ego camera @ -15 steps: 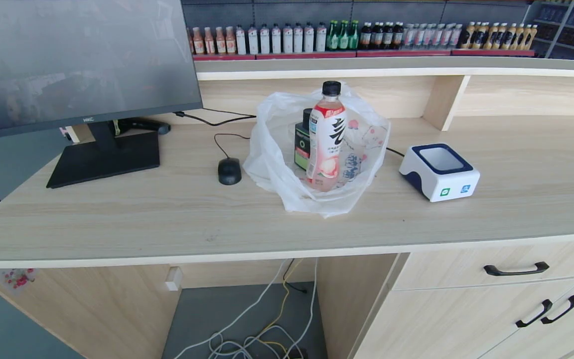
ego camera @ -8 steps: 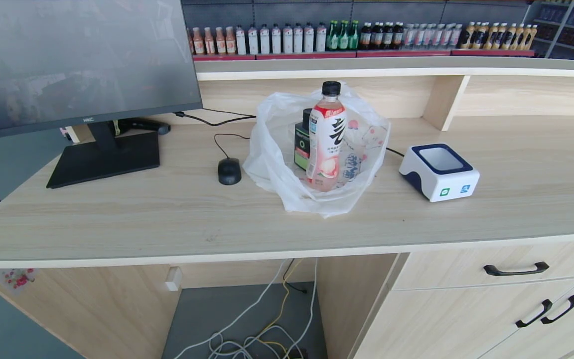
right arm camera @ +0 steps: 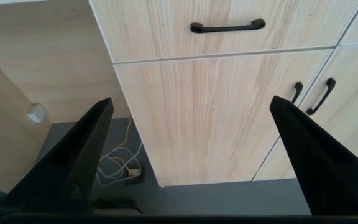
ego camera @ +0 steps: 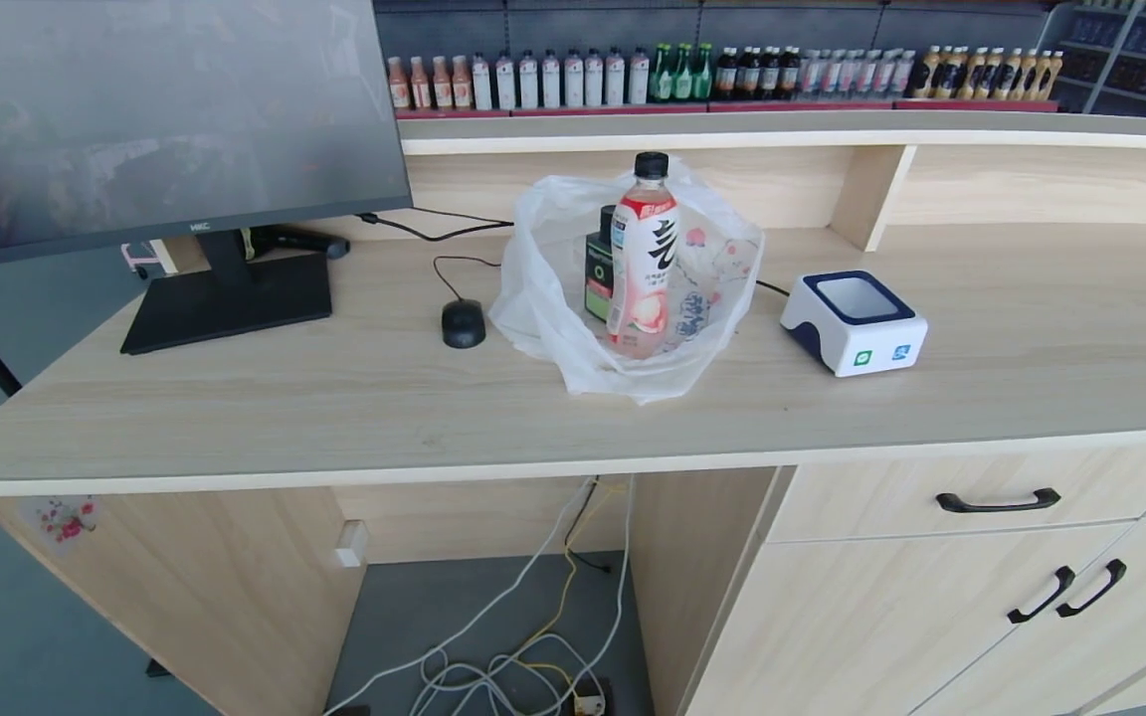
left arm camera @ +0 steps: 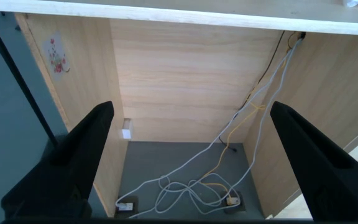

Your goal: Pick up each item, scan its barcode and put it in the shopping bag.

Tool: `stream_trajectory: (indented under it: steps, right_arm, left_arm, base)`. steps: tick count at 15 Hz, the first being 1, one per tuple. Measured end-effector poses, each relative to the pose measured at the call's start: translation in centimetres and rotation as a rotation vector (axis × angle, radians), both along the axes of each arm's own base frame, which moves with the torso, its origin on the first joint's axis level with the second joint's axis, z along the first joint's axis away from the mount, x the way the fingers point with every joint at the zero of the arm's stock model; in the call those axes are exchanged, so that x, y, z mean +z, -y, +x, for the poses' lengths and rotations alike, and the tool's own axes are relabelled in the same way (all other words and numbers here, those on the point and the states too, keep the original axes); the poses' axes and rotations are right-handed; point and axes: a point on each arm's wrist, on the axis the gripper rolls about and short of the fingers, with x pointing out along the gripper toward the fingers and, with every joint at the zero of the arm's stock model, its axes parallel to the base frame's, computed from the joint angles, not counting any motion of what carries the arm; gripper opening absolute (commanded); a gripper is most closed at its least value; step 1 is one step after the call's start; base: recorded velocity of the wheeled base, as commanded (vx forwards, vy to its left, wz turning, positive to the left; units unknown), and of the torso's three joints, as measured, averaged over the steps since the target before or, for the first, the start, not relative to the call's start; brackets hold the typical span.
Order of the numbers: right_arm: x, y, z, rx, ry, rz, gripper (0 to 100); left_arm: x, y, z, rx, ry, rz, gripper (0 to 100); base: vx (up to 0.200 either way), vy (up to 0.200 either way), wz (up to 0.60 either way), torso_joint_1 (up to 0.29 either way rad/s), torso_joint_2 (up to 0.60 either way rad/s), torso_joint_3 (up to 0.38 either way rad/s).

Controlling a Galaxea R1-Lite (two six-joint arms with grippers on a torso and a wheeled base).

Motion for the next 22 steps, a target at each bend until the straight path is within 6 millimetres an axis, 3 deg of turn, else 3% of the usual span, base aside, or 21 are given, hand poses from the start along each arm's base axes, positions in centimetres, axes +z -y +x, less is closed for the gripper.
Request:
stream_trajectory:
  steps: [19,22]
  right_arm:
    - [-0.02,0.00,0.01,0.000,-0.002,0.004,100]
    - [0.02,0.00,0.01,-0.001,-0.001,0.004,100]
  left_arm:
    - [0.00,0.00,0.00,0.000,0.000,-0.013,100]
    - [0.01,0.00,0.00,0.000,0.000,-0.012,100]
  base:
    - [0.000,-0.200,0.00,0.003,0.00,0.002]
    - [0.000,0.000,0.00,0.000,0.00,0.000]
